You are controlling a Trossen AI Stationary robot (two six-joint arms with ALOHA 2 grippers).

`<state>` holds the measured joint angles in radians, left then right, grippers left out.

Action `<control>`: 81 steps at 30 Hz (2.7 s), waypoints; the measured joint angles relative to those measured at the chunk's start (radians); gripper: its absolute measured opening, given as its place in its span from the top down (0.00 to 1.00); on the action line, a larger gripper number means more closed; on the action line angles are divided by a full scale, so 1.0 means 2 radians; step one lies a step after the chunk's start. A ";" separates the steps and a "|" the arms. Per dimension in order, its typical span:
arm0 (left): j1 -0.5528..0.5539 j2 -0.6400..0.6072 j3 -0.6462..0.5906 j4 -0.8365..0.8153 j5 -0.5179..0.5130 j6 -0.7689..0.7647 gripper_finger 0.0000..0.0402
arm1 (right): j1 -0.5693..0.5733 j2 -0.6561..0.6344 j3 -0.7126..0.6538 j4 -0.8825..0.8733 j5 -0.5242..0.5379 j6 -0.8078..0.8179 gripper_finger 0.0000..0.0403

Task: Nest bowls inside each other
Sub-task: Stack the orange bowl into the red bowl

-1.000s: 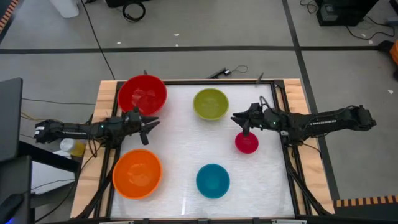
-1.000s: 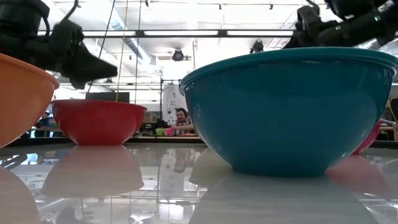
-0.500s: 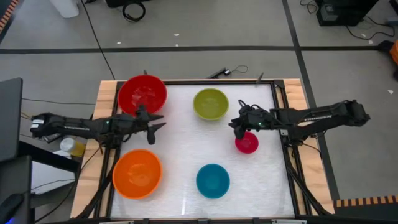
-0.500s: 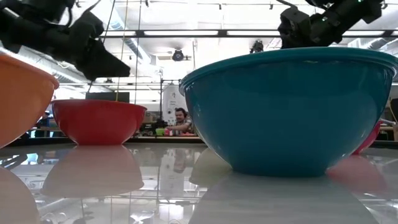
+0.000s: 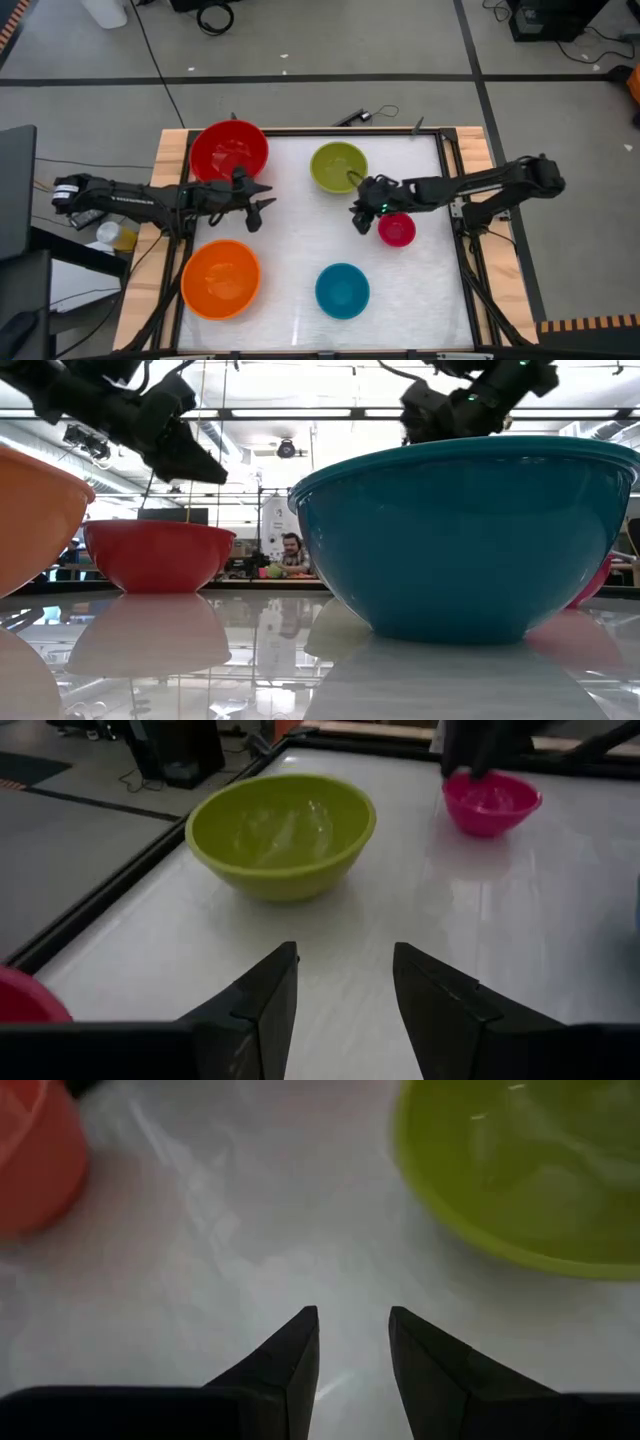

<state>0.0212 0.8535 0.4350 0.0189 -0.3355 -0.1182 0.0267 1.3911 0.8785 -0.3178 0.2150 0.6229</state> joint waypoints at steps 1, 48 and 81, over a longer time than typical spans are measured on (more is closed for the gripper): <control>0.000 0.002 0.006 -0.001 0.000 -0.001 0.58 | 0.005 0.011 0.011 -0.003 0.000 -0.007 0.67; -0.172 0.003 0.153 -0.476 0.178 -0.137 0.58 | 0.039 0.154 0.117 0.021 0.088 -0.199 0.62; -0.167 0.122 0.162 -0.406 0.040 -0.223 0.97 | 0.059 0.169 0.129 0.197 0.024 -0.168 0.62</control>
<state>-0.3137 1.0983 0.7598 -0.7931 -0.2559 -0.5640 0.1444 1.7287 1.1356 0.0753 0.2625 0.2866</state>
